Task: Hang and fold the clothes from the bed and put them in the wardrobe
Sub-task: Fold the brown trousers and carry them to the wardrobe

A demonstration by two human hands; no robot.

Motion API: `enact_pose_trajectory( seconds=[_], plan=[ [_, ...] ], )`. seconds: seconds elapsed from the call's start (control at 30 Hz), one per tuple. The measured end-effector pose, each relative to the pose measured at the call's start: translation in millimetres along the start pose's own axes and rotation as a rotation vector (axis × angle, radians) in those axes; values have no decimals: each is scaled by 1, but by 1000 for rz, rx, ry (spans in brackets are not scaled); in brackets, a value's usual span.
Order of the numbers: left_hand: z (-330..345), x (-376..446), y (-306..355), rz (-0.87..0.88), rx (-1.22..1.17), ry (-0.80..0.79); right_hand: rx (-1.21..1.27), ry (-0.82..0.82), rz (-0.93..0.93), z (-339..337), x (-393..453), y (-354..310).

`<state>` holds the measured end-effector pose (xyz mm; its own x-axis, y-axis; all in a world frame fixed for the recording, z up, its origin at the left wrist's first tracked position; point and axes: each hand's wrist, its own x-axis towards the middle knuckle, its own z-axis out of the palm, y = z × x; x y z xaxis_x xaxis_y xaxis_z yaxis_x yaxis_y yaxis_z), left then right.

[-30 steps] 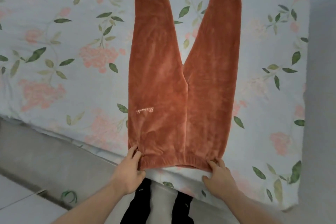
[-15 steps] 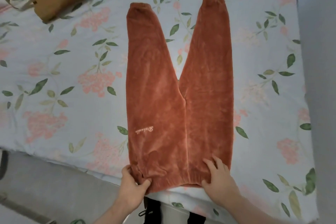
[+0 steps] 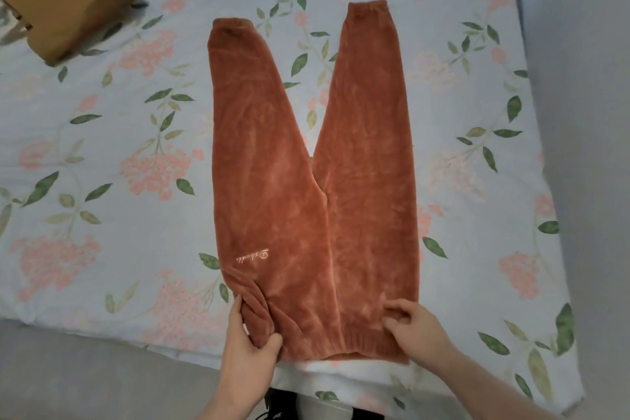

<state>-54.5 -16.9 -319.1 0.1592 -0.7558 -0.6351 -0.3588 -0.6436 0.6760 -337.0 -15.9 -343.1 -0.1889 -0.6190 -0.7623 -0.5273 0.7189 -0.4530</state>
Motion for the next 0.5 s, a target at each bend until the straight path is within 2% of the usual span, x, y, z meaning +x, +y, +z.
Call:
enact_pose_trajectory(
  seconds=[0.13, 0.3, 0.4, 0.5],
  plan=[
    [9, -6, 42, 145, 56, -55, 143, -26, 139, -25, 2, 19],
    [44, -16, 95, 364, 197, -172, 625, -28, 303, -43, 6, 28],
    [76, -19, 117, 486, 270, -248, 716, -11, 320, -55, 11, 35],
    [110, -17, 124, 528, 379, -310, 757, 6, 322, -67, 18, 44]
  ],
)
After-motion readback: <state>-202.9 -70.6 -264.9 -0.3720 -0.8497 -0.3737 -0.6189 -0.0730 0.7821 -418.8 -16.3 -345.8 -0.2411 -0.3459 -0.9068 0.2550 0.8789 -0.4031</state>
